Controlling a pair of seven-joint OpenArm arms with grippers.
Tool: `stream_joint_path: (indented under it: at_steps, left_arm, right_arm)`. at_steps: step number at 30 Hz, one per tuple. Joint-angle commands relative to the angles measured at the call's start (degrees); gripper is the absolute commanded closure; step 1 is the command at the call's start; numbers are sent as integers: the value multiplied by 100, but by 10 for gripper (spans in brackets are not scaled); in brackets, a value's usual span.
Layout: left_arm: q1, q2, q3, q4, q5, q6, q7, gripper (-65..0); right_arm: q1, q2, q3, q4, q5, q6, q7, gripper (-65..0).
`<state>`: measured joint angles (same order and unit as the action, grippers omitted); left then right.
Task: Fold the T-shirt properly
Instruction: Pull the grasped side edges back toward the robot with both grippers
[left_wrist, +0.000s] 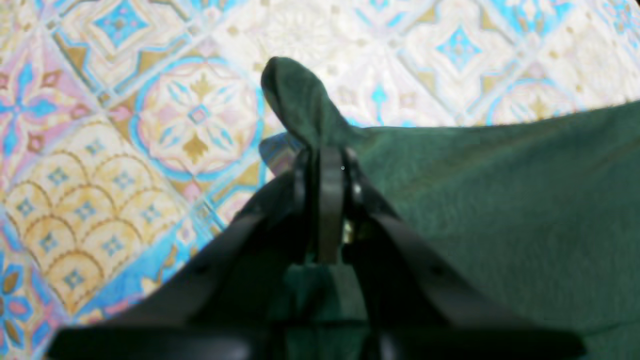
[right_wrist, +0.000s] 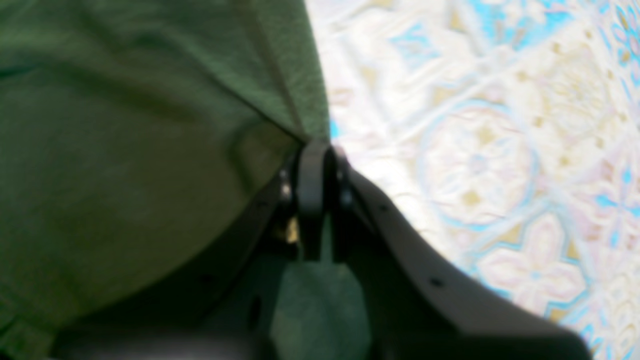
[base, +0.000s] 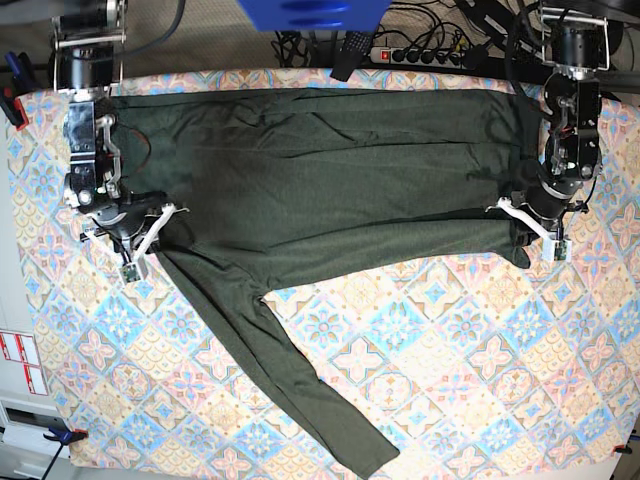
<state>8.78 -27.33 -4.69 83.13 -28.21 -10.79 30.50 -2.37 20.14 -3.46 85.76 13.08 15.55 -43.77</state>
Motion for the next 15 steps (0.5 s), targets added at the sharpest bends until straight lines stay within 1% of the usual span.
stream_joint_path:
  at_steps: [1,6,11,13,15]
  left_arm:
    - [103,-207,-125,245,-50,-25,-118,0]
    - [393,-251,-520,377,-50,-25,-118,0]
    - [621,-295,-845,394,-50,-33,-118,0]
    - [700,-410,-845,394,-58,-33,-136,0]
    - [709,-427,-845,394,-58,-33,-136,0]
  right_arm:
    - [-40,83,43,273,6,-21,100,-11]
    - [-594,83,87,862,-11,-21,100,-11]
    - [-1121,83,448,1372,-3,-21,91,-11]
    - [-1297,83,535,1574,-3,-21,30,-11]
    - [-1429,83,641,1767,-3,-21,-129,-11]
